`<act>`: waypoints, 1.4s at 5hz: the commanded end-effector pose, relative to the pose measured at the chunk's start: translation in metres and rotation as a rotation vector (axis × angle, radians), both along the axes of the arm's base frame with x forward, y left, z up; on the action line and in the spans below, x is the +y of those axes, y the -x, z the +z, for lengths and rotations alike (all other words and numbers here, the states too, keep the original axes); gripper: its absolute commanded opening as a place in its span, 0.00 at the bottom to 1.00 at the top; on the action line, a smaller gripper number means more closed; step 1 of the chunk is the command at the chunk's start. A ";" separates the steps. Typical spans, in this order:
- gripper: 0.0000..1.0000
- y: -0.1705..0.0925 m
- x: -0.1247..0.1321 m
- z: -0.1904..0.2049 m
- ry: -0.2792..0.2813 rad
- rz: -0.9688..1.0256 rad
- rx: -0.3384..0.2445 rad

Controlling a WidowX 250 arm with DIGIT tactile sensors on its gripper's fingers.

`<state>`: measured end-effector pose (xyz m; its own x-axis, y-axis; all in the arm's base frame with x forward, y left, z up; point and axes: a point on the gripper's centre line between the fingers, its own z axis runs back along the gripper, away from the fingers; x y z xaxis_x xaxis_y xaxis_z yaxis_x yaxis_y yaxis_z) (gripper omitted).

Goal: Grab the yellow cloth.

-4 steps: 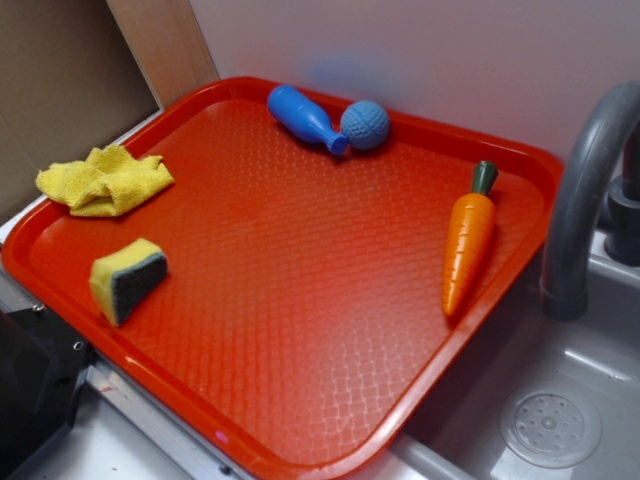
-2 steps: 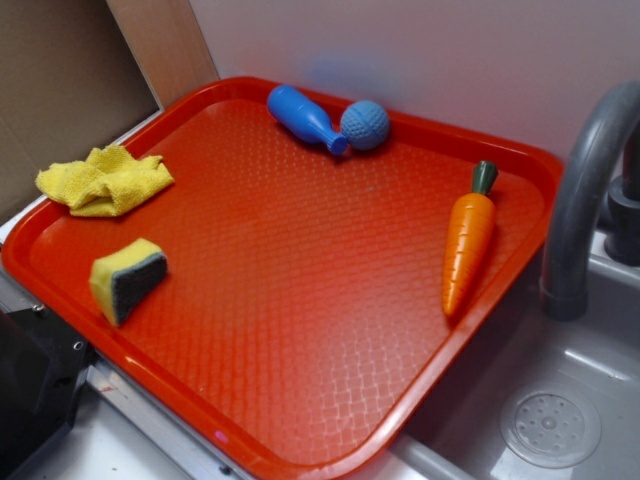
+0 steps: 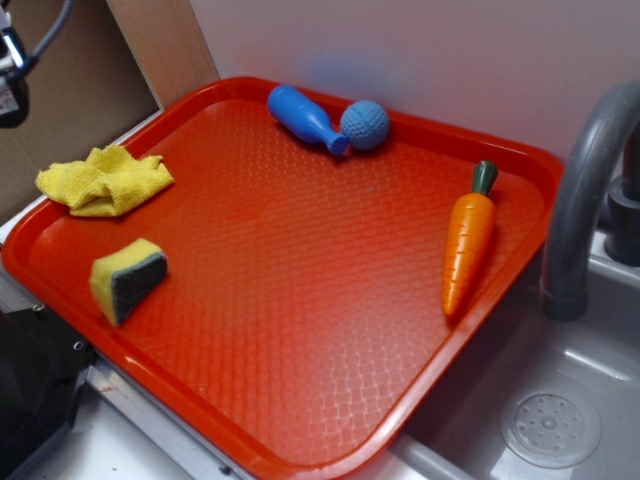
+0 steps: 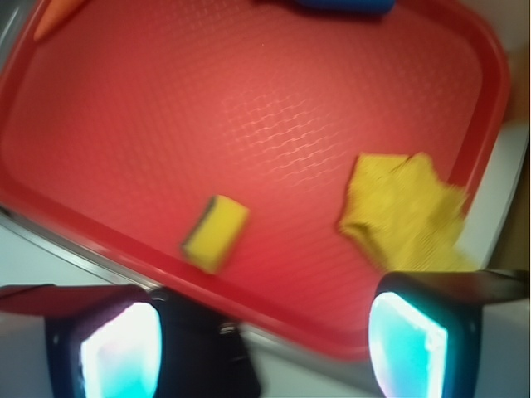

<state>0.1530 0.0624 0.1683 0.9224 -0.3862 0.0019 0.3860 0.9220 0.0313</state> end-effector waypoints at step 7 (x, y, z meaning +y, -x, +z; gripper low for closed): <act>1.00 -0.042 0.057 -0.136 -0.204 -0.316 -0.060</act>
<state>0.1813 0.1180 0.0225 0.7620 -0.6426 -0.0801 0.6443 0.7399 0.1937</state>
